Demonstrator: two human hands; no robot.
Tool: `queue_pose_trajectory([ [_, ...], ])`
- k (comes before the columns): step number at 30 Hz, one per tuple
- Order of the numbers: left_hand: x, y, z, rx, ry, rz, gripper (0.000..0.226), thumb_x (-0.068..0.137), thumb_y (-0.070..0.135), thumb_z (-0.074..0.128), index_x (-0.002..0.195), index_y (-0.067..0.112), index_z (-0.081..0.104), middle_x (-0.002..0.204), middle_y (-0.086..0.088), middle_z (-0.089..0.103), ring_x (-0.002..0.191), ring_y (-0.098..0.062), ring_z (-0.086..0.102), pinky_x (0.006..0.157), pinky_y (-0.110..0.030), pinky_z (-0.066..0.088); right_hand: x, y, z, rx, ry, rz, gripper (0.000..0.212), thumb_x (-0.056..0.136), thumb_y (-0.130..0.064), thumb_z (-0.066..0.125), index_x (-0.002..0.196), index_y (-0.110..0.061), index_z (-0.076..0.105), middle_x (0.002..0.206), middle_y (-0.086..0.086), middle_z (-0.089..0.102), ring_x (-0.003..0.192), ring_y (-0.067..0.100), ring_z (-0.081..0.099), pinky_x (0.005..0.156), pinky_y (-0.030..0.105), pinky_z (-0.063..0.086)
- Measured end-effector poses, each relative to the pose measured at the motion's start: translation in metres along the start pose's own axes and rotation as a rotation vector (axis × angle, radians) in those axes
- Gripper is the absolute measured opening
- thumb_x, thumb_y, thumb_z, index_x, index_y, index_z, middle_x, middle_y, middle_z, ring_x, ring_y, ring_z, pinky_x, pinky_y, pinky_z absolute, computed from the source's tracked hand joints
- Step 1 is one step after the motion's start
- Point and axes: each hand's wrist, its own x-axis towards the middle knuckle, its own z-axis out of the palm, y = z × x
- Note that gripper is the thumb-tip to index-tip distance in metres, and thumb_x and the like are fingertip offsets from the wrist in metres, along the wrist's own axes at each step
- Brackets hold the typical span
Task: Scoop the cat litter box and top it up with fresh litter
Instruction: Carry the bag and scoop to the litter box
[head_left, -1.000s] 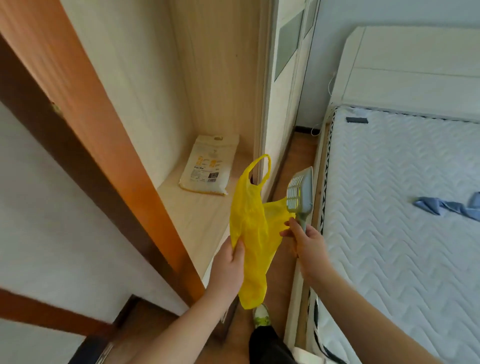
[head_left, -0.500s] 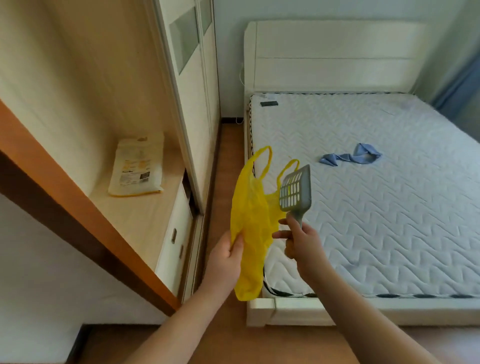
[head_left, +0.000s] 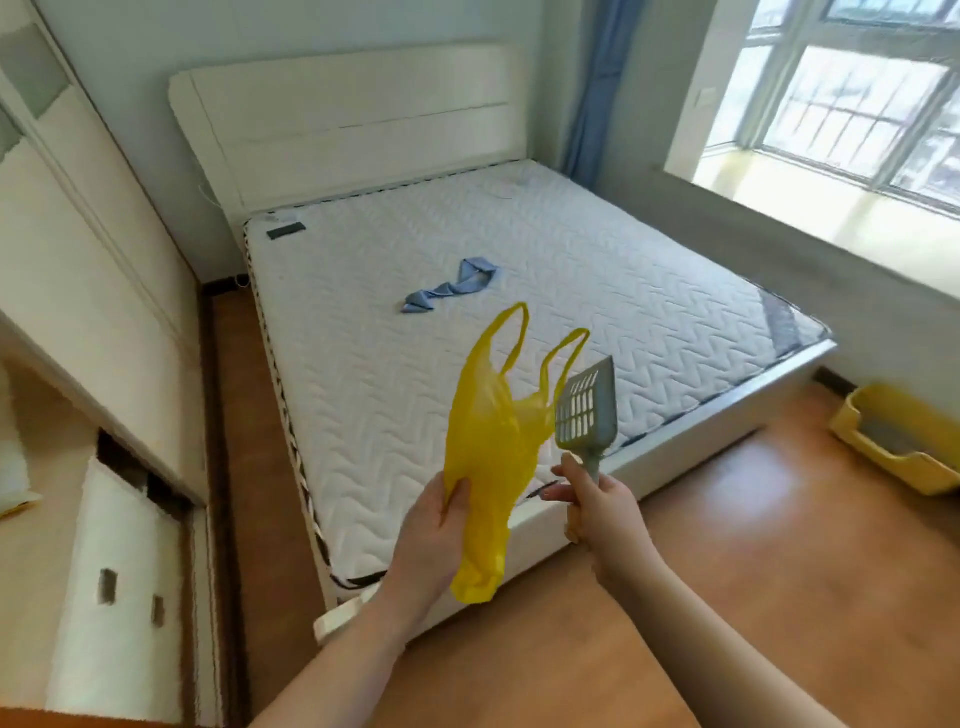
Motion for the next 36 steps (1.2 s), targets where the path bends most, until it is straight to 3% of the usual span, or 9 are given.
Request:
queue_pose_trajectory([
  [4, -0.006, 0.029, 0.09, -0.032, -0.128, 0.015, 0.026, 0.101, 0.024, 0.048, 0.088, 0.045, 0.056, 0.086, 0.03, 0.06, 0.08, 0.022, 0.056, 0.069, -0.001, 0.039, 0.0, -0.008, -0.089, 0.093, 0.132, -0.048, 0.03, 0.095, -0.036, 0.056, 0.094, -0.007, 0.064, 0.087, 0.011, 0.074, 0.036, 0.01, 0.033, 0.041, 0.024, 0.03],
  [9, -0.019, 0.059, 0.175, -0.049, -0.35, 0.103, 0.023, 0.101, 0.027, 0.05, 0.088, 0.039, 0.063, 0.076, 0.033, 0.066, 0.077, 0.01, 0.062, 0.066, -0.005, 0.043, -0.006, -0.012, -0.175, 0.145, 0.312, -0.07, 0.033, 0.094, -0.039, 0.056, 0.096, -0.007, 0.064, 0.082, 0.001, 0.074, 0.036, 0.01, 0.03, 0.041, 0.023, 0.03],
  [12, -0.016, 0.066, 0.216, 0.053, -0.513, 0.335, 0.035, 0.101, 0.029, 0.047, 0.108, 0.059, 0.06, 0.111, 0.034, 0.063, 0.11, 0.004, 0.059, 0.091, -0.015, 0.044, -0.012, -0.015, -0.215, 0.22, 0.37, -0.087, 0.034, 0.095, -0.038, 0.056, 0.075, -0.011, 0.06, 0.058, -0.003, 0.061, 0.037, 0.01, 0.026, 0.042, 0.024, 0.025],
  [15, -0.002, 0.055, 0.257, 0.185, -0.685, 0.587, 0.032, 0.097, 0.037, 0.046, 0.127, 0.044, 0.057, 0.137, 0.03, 0.049, 0.13, 0.004, 0.043, 0.105, -0.02, 0.037, -0.011, -0.014, -0.252, 0.292, 0.426, -0.065, 0.029, 0.096, -0.007, 0.046, 0.067, -0.012, 0.044, 0.043, -0.003, 0.034, 0.039, 0.013, 0.024, 0.044, 0.022, 0.021],
  [20, 0.018, 0.065, 0.323, 0.33, -0.903, 0.84, 0.044, 0.094, 0.047, 0.052, 0.136, 0.038, 0.043, 0.147, 0.026, 0.031, 0.136, 0.001, 0.035, 0.109, -0.017, 0.03, -0.002, -0.023, -0.305, 0.357, 0.467, -0.094, 0.011, 0.082, 0.002, 0.056, 0.082, -0.008, 0.062, 0.053, 0.003, 0.057, 0.045, 0.015, 0.048, 0.043, 0.022, 0.039],
  [24, 0.05, 0.073, 0.366, 0.389, -1.042, 0.816, 0.065, 0.091, 0.069, 0.036, 0.145, 0.035, 0.037, 0.15, 0.034, 0.016, 0.143, -0.002, 0.021, 0.117, -0.03, 0.023, 0.024, -0.042, -0.339, 0.344, 0.558, -0.142, 0.016, 0.073, -0.004, 0.068, 0.088, -0.007, 0.065, 0.063, 0.007, 0.065, 0.054, 0.016, 0.058, 0.045, 0.024, 0.046],
  [26, 0.069, 0.076, 0.387, 0.387, -1.073, 0.79, 0.071, 0.092, 0.072, 0.019, 0.144, 0.029, 0.042, 0.153, 0.025, 0.023, 0.145, -0.005, 0.02, 0.118, -0.037, 0.021, 0.038, -0.054, -0.354, 0.287, 0.61, -0.178, 0.022, 0.069, -0.006, 0.071, 0.091, -0.009, 0.069, 0.072, 0.01, 0.068, 0.062, 0.02, 0.059, 0.053, 0.027, 0.047],
  [29, 0.098, 0.084, 0.42, 0.291, -1.013, 0.7, 0.078, 0.093, 0.07, 0.008, 0.132, 0.024, 0.057, 0.149, 0.016, 0.038, 0.142, -0.006, 0.028, 0.115, -0.04, 0.026, 0.059, -0.072, -0.372, 0.235, 0.675, -0.228, 0.02, 0.074, -0.002, 0.074, 0.092, -0.008, 0.068, 0.07, 0.004, 0.068, 0.055, 0.011, 0.059, 0.046, 0.022, 0.045],
  [36, 0.155, 0.135, 0.476, 0.016, -1.074, 0.408, 0.041, 0.097, 0.059, 0.03, 0.103, 0.04, 0.066, 0.102, 0.018, 0.069, 0.099, 0.007, 0.06, 0.085, -0.015, 0.044, 0.1, -0.091, -0.409, 0.088, 0.855, -0.253, 0.012, 0.081, -0.013, 0.074, 0.088, -0.021, 0.068, 0.084, 0.0, 0.069, 0.079, 0.019, 0.061, 0.07, 0.039, 0.051],
])
